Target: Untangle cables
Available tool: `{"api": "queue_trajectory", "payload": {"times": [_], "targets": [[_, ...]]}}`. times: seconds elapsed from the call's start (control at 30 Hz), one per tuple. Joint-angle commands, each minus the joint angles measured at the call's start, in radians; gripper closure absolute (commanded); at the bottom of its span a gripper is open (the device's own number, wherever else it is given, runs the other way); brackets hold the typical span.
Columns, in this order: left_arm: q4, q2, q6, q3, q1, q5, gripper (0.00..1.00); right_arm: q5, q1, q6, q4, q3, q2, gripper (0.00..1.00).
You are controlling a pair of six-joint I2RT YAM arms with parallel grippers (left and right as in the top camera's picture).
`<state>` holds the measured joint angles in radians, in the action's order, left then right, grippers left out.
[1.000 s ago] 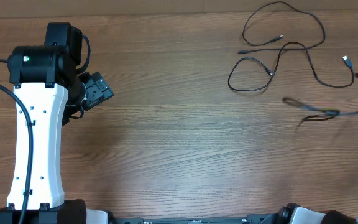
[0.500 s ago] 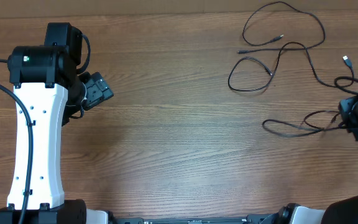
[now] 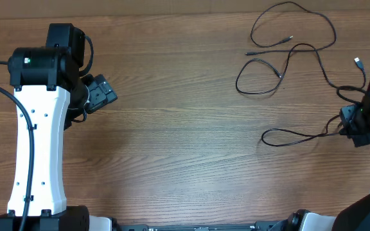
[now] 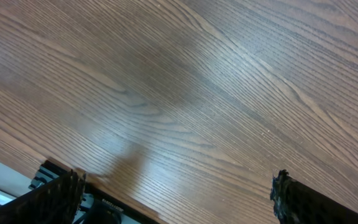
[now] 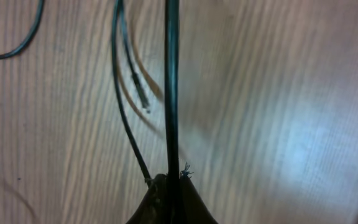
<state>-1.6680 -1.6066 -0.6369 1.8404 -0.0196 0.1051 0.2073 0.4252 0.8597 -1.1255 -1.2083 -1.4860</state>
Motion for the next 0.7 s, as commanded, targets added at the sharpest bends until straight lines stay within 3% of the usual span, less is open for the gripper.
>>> {"api": "queue_trajectory", "payload": {"times": [0.0,0.23,0.57,0.67], "targets": [[0.001,-0.002,0.005,-0.005,0.0,-0.002,0.0,-0.042,0.002,0.005,0.039,0.031,-0.001,0.95],[0.001,-0.002,0.005,-0.005,0.0,-0.002,0.01,-0.078,0.002,-0.031,0.154,0.055,-0.005,0.95],[0.001,-0.002,0.005,-0.005,0.0,-0.002,0.0,-0.105,0.002,-0.025,0.166,0.093,-0.085,0.96],[0.001,-0.002,0.005,-0.005,0.0,-0.002,0.0,-0.1,0.003,-0.026,0.151,0.093,-0.095,0.79]]}}
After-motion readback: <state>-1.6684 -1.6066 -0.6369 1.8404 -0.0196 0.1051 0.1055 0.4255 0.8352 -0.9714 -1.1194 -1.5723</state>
